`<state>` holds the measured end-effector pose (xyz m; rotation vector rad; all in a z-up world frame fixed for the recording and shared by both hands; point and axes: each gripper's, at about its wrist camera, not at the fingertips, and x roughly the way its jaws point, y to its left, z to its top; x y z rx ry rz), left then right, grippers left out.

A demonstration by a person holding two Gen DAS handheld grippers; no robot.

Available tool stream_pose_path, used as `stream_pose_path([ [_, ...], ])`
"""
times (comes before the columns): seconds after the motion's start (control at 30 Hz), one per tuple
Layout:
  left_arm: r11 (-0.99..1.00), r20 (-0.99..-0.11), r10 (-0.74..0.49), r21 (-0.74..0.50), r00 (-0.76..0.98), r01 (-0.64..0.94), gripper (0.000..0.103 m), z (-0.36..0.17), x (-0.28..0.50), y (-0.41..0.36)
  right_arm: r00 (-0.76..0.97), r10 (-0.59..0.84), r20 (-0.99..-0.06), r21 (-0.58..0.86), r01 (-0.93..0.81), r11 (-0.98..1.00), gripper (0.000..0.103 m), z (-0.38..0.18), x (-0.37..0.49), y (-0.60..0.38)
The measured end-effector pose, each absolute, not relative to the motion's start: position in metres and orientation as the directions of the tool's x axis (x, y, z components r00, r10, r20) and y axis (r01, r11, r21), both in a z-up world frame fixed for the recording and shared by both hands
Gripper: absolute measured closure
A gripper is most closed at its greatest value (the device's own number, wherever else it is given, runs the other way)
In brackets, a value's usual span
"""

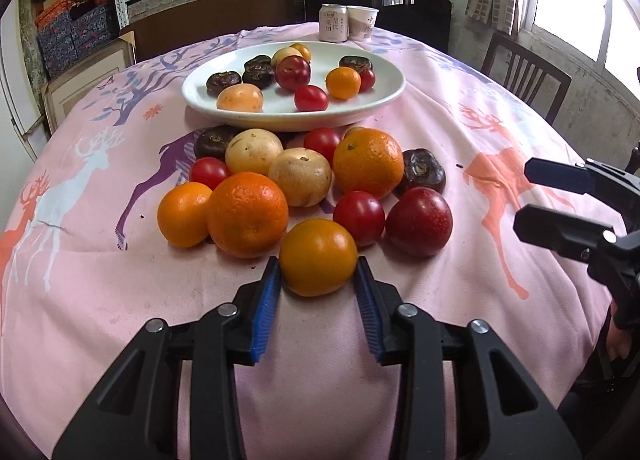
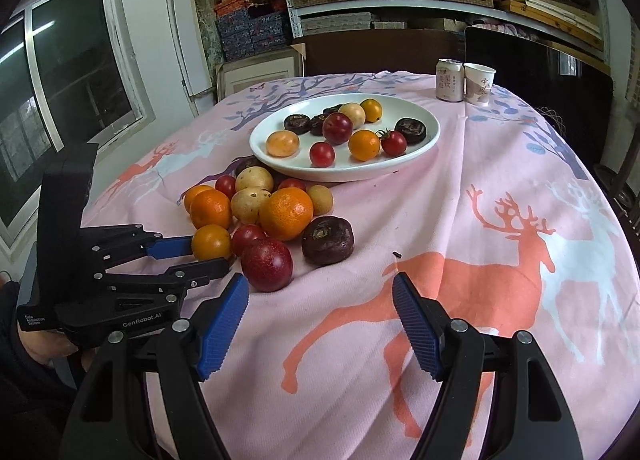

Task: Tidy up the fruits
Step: 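Grasp an orange with the left tool while the right tool grasps a red plum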

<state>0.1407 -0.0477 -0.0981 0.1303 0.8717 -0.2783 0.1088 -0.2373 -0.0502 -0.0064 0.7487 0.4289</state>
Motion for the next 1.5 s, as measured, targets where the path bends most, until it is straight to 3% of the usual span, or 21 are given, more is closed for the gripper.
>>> stream_pose_path([
  [0.7, 0.968, -0.759, -0.201, -0.059, 0.619, 0.243, 0.067, -0.096, 0.149, -0.04, 0.632, 0.372, -0.679, 0.11, -0.414, 0.904, 0.028, -0.055, 0.105, -0.222],
  [0.93, 0.97, -0.663, -0.23, -0.1, 0.713, 0.221, 0.067, -0.083, 0.131, -0.026, 0.619, 0.363, -0.696, 0.075, -0.44, 0.895, 0.028, -0.058, 0.108, -0.206],
  [1.1, 0.97, -0.645, -0.239, -0.126, 0.726, 0.207, 0.067, -0.08, 0.128, -0.019, 0.592, 0.351, -0.725, 0.045, -0.469, 0.882, 0.028, -0.064, 0.118, -0.181],
  [1.23, 0.967, -0.643, -0.253, -0.141, 0.723, 0.212, 0.067, -0.08, 0.127, -0.016, 0.56, 0.347, -0.752, 0.052, -0.475, 0.878, 0.043, -0.069, 0.13, -0.168],
  [1.37, 0.964, -0.639, -0.265, -0.158, 0.722, 0.214, 0.067, -0.08, 0.126, -0.013, 0.547, 0.332, -0.768, 0.061, -0.455, 0.889, 0.065, -0.073, 0.141, -0.165],
  [1.5, 0.962, -0.643, -0.273, -0.165, 0.715, 0.218, 0.067, -0.081, 0.128, -0.013, 0.555, 0.347, -0.757, 0.077, -0.45, 0.89, 0.065, -0.073, 0.14, -0.169],
])
